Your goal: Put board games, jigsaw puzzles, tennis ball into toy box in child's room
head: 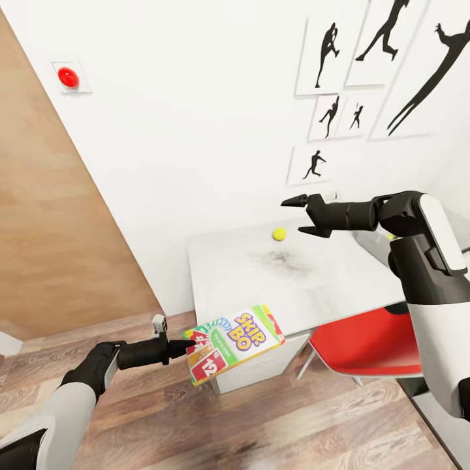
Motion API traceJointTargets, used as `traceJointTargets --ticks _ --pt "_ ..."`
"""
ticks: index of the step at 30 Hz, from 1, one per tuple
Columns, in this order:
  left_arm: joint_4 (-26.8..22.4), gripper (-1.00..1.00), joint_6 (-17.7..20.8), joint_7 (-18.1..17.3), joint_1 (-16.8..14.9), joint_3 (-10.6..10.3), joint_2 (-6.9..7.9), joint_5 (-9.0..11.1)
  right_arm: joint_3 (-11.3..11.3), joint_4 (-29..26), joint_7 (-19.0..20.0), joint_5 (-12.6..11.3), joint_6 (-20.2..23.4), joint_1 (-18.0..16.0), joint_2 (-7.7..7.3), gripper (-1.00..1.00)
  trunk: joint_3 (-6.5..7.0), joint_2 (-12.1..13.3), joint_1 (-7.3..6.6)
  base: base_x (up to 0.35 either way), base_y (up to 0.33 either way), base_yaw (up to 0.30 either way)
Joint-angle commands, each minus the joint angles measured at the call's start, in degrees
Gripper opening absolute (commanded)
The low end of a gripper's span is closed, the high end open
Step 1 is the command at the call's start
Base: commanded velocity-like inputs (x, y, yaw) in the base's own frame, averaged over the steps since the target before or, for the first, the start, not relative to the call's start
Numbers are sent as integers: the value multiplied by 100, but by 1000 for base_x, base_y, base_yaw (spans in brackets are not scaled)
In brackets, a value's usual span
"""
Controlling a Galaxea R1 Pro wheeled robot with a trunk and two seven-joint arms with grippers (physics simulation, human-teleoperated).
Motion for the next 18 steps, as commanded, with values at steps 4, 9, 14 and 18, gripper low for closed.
traceJointTargets --ticks 4,9,14,18 --pt "-6 -100 31 -41 -5 31 -6 -62 14 -10 -50 -53 11 -8 2 100 28 -10 4 -6 0 0" --pt "-7 -100 31 -41 -5 20 -10 -62 17 -93 -51 -57 11 -3 -12 100 76 -10 4 -1 0 0" --pt "-5 -100 31 -41 -5 -38 -22 -62 -19 -176 -54 -60 6 0 -27 100 123 -10 4 0 0 0" --pt "-6 -100 31 -41 -5 -92 -12 -62 -45 -206 -51 -65 5 1 -24 100 161 -10 4 0 0 0"
